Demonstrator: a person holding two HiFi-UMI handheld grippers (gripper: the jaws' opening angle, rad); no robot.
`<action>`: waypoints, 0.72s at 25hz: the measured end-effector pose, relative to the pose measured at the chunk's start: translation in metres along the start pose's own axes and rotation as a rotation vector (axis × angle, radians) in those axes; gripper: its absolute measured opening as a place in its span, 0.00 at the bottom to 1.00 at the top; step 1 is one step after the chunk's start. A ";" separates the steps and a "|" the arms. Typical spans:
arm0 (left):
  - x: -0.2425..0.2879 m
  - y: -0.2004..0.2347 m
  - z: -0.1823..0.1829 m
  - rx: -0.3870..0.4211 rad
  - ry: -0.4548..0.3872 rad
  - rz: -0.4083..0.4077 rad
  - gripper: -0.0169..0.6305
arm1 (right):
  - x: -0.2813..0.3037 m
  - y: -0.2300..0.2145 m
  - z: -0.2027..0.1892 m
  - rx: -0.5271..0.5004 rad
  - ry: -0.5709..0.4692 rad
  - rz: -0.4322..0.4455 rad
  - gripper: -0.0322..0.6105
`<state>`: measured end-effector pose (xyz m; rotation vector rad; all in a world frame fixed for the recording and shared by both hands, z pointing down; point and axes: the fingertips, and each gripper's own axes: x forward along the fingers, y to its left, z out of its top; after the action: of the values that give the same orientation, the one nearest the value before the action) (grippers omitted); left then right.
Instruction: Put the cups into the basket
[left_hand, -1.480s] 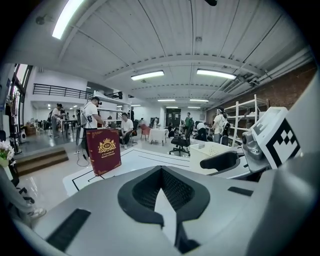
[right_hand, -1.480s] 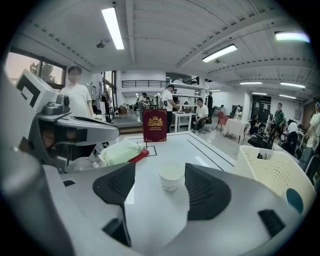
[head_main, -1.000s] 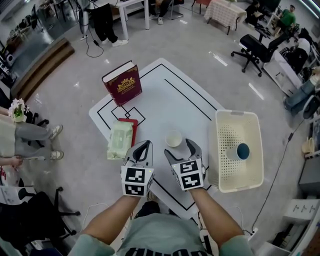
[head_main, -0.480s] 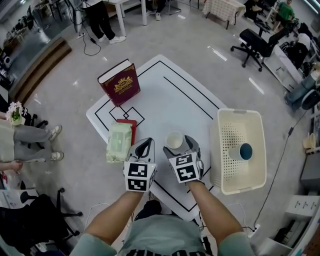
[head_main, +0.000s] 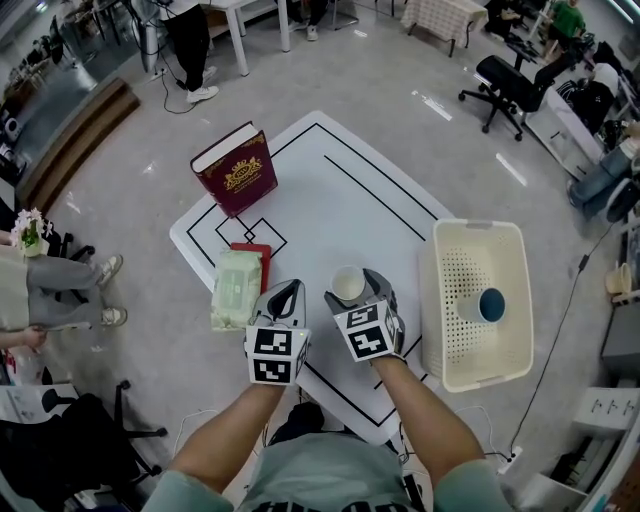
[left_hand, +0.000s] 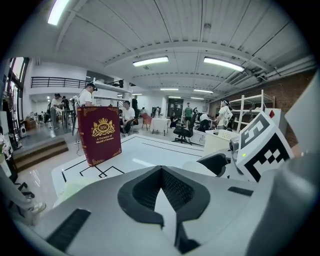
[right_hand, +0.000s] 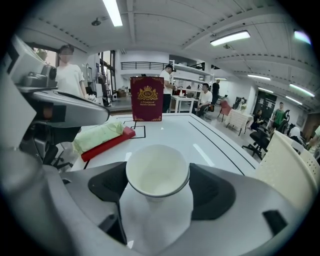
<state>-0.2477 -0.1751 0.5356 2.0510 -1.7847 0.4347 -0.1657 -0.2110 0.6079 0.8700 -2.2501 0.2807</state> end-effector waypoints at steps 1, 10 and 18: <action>0.000 0.000 0.000 0.000 0.001 0.000 0.03 | -0.001 0.000 0.001 0.000 -0.007 0.001 0.64; -0.004 -0.009 0.010 0.006 -0.021 -0.009 0.03 | -0.037 -0.007 0.031 0.017 -0.120 -0.002 0.64; -0.016 -0.052 0.040 0.018 -0.069 -0.087 0.04 | -0.113 -0.018 0.076 0.030 -0.241 -0.016 0.64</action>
<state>-0.1991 -0.1738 0.4882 2.1710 -1.7286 0.3604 -0.1342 -0.1993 0.4746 0.9816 -2.4644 0.2125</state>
